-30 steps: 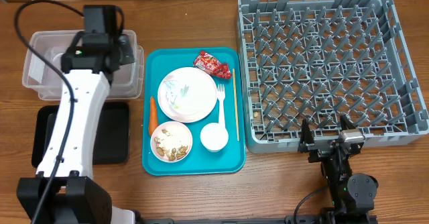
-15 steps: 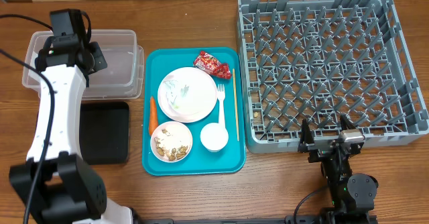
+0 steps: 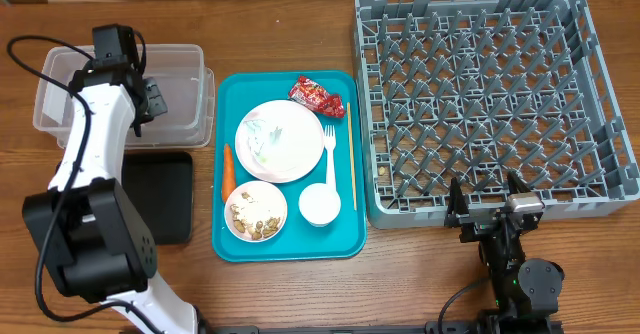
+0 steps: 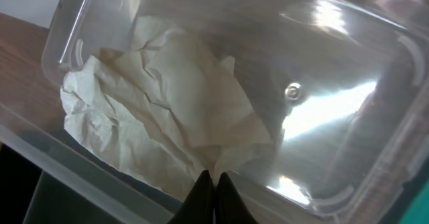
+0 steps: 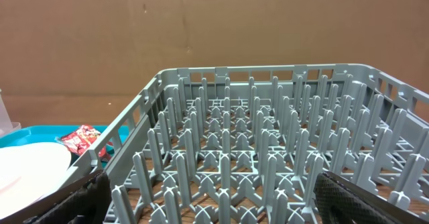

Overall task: Sort waste into correct bins and load items into the dishwasher
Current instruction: 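Carry the tissue left and release it into the clear plastic bin, then move the left gripper back over the plate to the remaining tissue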

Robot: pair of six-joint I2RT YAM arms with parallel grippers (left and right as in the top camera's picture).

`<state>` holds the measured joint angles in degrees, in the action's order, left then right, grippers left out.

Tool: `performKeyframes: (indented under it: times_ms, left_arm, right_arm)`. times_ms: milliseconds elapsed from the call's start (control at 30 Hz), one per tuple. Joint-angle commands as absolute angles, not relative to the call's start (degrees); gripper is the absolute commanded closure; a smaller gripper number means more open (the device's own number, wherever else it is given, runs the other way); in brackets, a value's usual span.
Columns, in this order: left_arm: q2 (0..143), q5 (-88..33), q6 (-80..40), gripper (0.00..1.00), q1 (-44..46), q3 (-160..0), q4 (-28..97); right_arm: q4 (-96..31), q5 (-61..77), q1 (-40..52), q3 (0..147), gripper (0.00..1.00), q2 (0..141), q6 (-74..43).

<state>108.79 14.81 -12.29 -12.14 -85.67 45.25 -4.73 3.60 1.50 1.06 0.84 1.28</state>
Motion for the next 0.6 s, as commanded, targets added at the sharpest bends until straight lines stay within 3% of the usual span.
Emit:
performKeyframes:
  times_ms: [0,367,433,567]
  left_arm:
    - [110.5,13.9,-14.4,0.96,-14.0,-86.7,44.4]
    - [113.9,12.2,-14.3,0.9,-15.1,-86.7,40.3]
    - [113.9,12.2,-14.3,0.83,-15.2,-86.7,39.6]
    - [113.9,12.4,-13.7,0.8,-15.2,-86.8,38.6]
  right_arm:
    - [-4.5,3.5,1.5,0.4,0.0,0.2,1.3]
    - [-4.5,3.5,1.5,0.4,0.0,0.2,1.3]
    - [-4.5,3.5,1.5,0.4,0.0,0.2,1.3]
    - [-4.5,3.5,1.5,0.4,0.0,0.2,1.3]
